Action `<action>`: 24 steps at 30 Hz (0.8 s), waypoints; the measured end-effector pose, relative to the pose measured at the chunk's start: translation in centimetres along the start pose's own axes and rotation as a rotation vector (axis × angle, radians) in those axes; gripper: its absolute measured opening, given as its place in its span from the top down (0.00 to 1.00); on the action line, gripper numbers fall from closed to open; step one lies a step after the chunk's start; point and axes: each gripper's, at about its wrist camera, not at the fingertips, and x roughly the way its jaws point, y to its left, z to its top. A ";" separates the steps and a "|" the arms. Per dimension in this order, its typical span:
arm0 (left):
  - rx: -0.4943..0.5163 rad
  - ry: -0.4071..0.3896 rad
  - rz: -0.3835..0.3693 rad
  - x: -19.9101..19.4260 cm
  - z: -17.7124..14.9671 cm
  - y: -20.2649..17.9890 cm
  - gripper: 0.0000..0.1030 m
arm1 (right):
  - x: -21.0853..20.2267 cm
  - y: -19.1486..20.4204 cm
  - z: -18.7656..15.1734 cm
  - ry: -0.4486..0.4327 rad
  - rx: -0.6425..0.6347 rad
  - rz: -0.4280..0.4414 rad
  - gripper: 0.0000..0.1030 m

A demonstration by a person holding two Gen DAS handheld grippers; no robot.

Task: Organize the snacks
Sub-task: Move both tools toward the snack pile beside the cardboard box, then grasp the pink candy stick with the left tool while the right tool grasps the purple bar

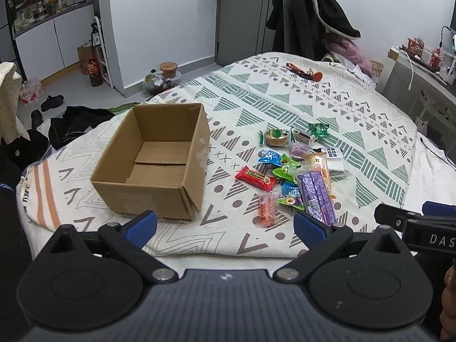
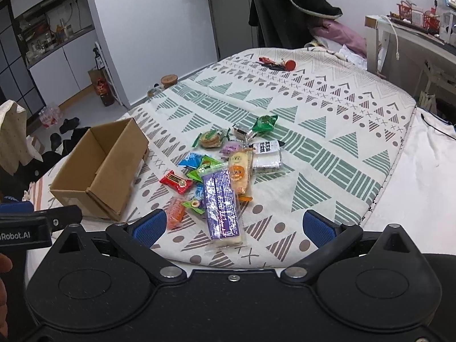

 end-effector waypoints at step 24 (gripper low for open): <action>-0.017 0.098 -0.028 10.0 0.6 -2.8 0.25 | 9.0 -2.2 0.0 0.138 0.019 0.034 0.17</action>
